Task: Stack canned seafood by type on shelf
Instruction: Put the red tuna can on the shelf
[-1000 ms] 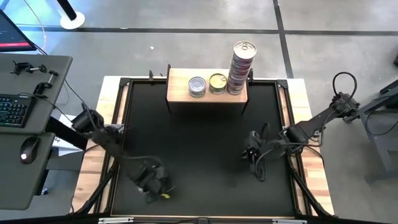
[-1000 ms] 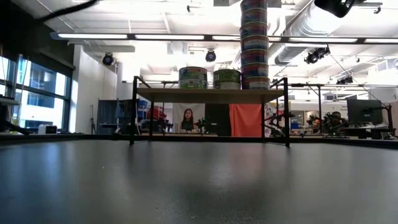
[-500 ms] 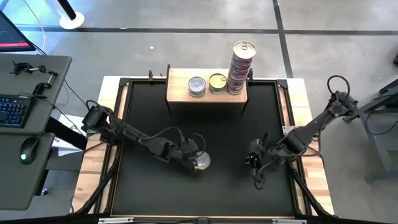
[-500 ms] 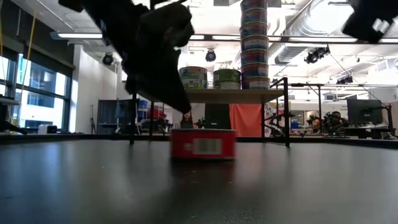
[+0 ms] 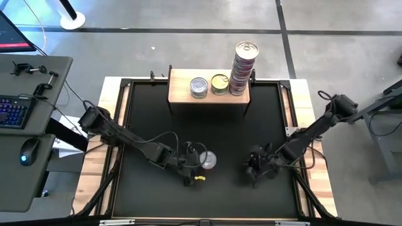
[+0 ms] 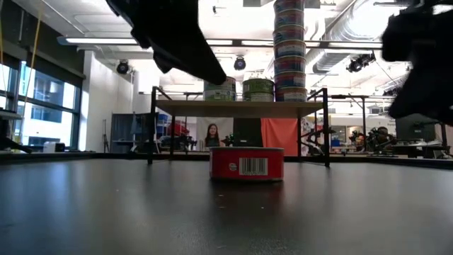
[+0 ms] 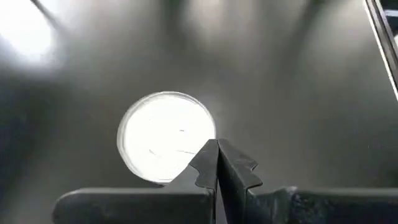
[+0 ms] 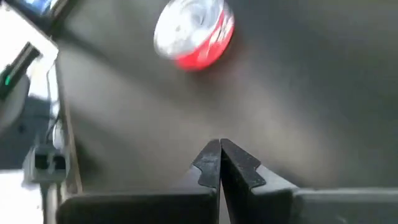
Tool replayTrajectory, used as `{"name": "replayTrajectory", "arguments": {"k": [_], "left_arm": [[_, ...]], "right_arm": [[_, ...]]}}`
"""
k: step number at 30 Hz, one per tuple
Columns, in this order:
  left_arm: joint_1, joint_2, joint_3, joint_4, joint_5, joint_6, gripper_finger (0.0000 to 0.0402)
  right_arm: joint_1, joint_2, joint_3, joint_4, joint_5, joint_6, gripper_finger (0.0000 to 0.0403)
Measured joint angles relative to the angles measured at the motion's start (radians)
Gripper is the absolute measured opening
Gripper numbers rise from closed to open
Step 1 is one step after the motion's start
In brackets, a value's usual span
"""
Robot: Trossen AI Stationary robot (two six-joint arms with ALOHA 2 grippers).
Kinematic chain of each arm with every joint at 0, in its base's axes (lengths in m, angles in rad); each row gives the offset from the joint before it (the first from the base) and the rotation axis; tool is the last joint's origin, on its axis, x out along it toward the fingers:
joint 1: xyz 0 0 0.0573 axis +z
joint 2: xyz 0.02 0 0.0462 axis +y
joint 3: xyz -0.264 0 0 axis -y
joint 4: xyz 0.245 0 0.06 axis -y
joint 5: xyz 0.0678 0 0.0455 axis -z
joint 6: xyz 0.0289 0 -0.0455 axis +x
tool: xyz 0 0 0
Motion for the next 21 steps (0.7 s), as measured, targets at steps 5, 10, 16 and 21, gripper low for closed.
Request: {"name": "replayTrajectory", "arguments": {"k": [5,10,16,21], "left_arm": [[-0.020,0.071,0.000,0.101,0.002,-0.010,0.0000],[-0.026,0.137,0.000,0.203,0.035,-0.052,0.0000],[-0.034,0.151,-0.022,0.347,-0.014,-0.225,0.0000],[-0.050,0.114,-0.173,0.605,-0.152,-0.268,0.0000]], "right_arm": [[-0.115,0.071,0.019,0.054,0.006,-0.098,0.0000],[-0.244,0.170,0.023,0.167,-0.069,-0.199,0.0000],[-0.358,0.262,0.023,0.312,-0.167,-0.327,0.0000],[-0.399,0.277,0.024,0.384,-0.234,-0.359,0.0000]]}}
